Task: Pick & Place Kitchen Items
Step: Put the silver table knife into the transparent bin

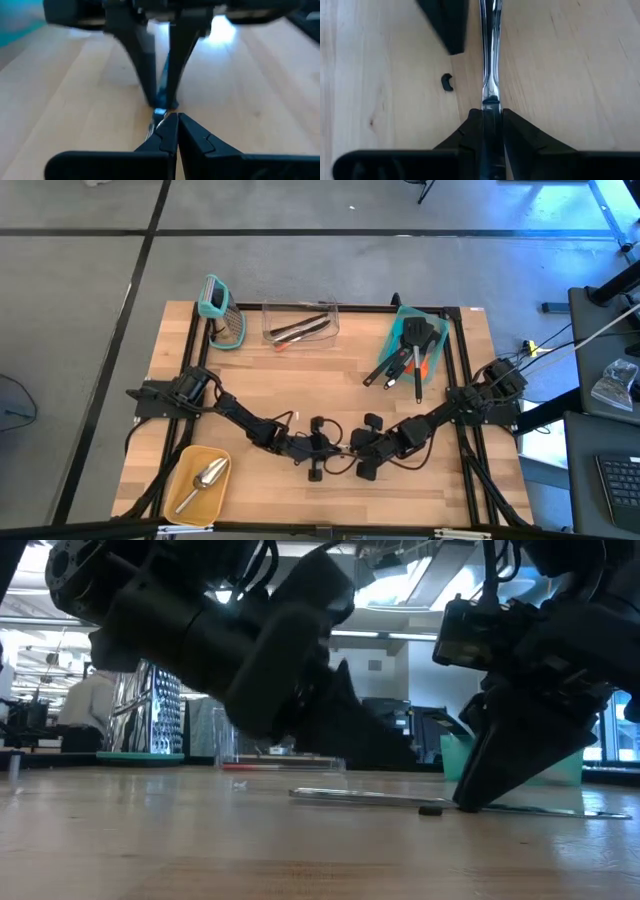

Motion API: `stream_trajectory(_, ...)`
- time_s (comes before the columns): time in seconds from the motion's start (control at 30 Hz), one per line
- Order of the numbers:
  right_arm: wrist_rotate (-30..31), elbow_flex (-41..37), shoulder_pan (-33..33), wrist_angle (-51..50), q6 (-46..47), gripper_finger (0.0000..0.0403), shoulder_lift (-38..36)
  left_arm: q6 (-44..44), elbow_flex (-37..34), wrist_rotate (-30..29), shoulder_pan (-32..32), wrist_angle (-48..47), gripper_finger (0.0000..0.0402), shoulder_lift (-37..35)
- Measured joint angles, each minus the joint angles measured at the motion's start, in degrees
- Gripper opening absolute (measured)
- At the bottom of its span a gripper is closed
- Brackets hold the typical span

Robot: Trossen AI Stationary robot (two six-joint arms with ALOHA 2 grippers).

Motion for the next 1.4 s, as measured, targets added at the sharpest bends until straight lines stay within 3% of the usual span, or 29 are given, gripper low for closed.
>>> stream_trajectory(0.23,-0.73,0.0,0.07,1.47,0.7,0.0068,0.0,-0.69,0.0,-1.9,0.08,-5.82,0.0012,0.0)
stream_trajectory(0.77,0.03,0.0,0.46,2.06,-0.6,0.0043,0.0,-0.18,0.0,-1.3,0.2,-5.28,0.0058,0.0)
stream_trajectory(1.27,1.89,0.0,0.63,2.26,-2.38,0.0041,0.06,-7.16,0.11,23.71,9.65,-9.47,0.0166,-2.71)
stream_trajectory(1.4,2.85,0.0,0.66,2.33,-2.56,0.0041,0.12,-8.04,0.13,25.17,9.5,-12.08,0.0175,-2.75)
